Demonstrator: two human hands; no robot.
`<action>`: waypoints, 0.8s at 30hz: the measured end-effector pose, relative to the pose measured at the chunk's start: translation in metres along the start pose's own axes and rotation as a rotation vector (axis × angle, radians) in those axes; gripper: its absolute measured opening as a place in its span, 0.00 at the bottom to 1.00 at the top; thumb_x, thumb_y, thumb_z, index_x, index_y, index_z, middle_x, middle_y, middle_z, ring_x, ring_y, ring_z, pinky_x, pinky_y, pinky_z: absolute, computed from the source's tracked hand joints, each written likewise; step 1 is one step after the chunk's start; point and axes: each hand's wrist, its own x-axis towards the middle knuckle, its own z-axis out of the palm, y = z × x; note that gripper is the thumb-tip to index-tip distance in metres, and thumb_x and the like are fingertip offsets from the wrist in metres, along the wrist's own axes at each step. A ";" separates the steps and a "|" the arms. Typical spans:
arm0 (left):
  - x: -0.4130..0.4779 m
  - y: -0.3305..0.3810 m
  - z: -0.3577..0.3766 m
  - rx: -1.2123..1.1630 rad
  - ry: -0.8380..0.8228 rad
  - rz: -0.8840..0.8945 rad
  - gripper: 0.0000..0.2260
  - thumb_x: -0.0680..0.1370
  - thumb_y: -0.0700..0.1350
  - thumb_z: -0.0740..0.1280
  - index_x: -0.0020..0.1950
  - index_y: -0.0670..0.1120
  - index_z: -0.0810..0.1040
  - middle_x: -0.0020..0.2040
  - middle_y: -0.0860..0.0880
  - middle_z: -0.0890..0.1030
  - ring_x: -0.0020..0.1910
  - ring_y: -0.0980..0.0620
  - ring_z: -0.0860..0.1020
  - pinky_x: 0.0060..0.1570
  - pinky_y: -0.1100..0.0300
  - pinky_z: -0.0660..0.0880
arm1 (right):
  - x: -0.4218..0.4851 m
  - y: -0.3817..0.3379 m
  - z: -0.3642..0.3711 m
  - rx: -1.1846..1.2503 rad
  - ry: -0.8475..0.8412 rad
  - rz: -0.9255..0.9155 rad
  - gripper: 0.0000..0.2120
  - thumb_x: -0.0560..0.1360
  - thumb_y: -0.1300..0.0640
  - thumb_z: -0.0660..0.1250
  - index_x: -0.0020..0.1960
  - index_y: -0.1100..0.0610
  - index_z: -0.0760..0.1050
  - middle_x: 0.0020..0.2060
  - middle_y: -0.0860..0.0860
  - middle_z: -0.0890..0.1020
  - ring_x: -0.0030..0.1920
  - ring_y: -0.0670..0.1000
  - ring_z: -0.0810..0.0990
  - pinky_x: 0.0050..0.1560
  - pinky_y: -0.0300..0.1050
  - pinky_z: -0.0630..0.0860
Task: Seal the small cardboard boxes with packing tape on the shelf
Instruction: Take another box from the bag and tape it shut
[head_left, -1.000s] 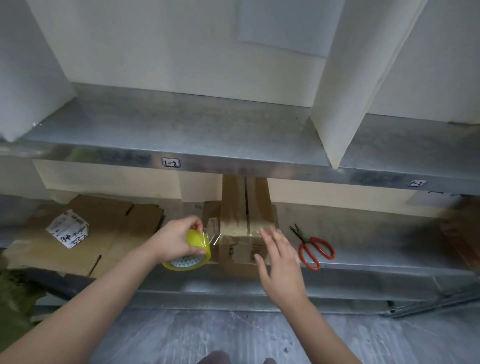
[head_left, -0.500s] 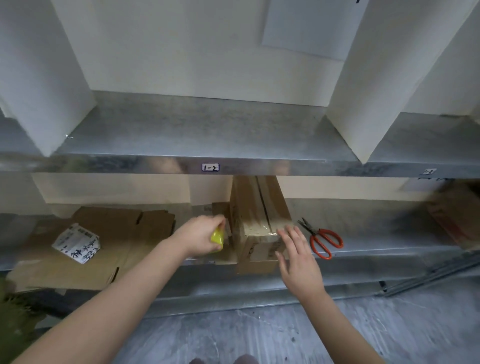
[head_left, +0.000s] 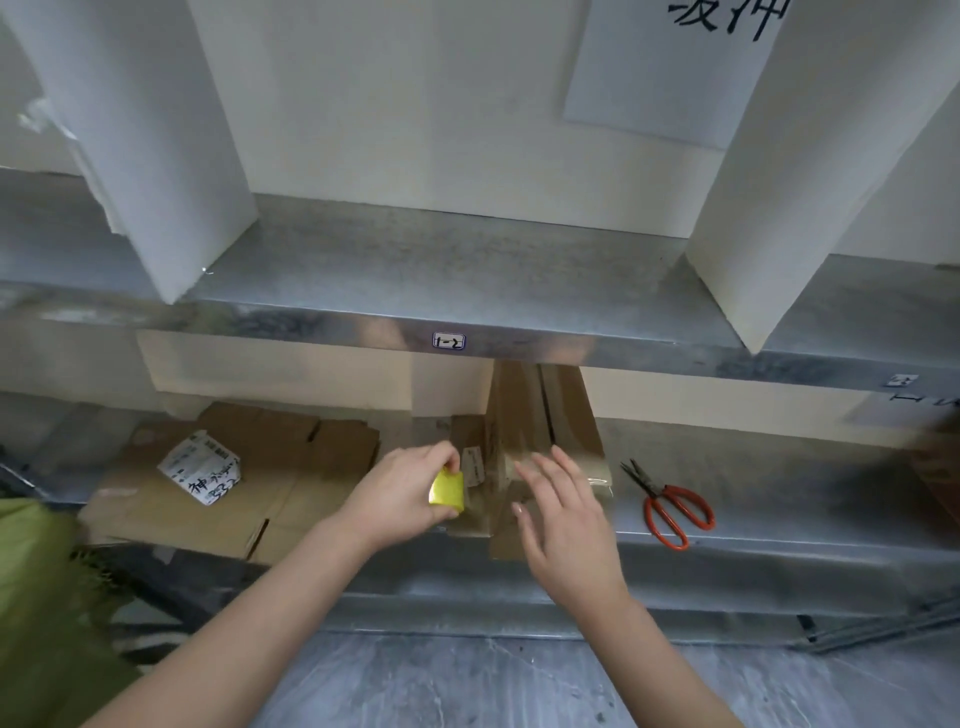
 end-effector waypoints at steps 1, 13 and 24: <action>-0.003 0.006 -0.001 0.009 0.023 0.016 0.20 0.69 0.55 0.75 0.51 0.56 0.65 0.51 0.56 0.78 0.49 0.52 0.75 0.48 0.58 0.67 | 0.004 -0.012 0.000 0.066 -0.054 -0.005 0.19 0.79 0.48 0.62 0.69 0.51 0.72 0.66 0.48 0.75 0.72 0.49 0.66 0.70 0.43 0.63; -0.048 0.027 0.005 -0.108 0.039 -0.035 0.28 0.71 0.54 0.74 0.66 0.48 0.70 0.65 0.53 0.71 0.65 0.56 0.68 0.66 0.60 0.63 | 0.010 -0.049 0.025 0.735 -0.030 0.209 0.05 0.74 0.60 0.72 0.41 0.54 0.78 0.40 0.46 0.82 0.45 0.44 0.79 0.49 0.40 0.75; -0.077 -0.031 0.002 -0.362 -0.076 -0.322 0.28 0.68 0.52 0.78 0.65 0.57 0.72 0.54 0.53 0.80 0.53 0.54 0.77 0.50 0.65 0.71 | 0.019 -0.074 0.066 0.833 -0.187 0.339 0.10 0.73 0.61 0.72 0.37 0.52 0.75 0.39 0.48 0.82 0.42 0.47 0.80 0.48 0.47 0.76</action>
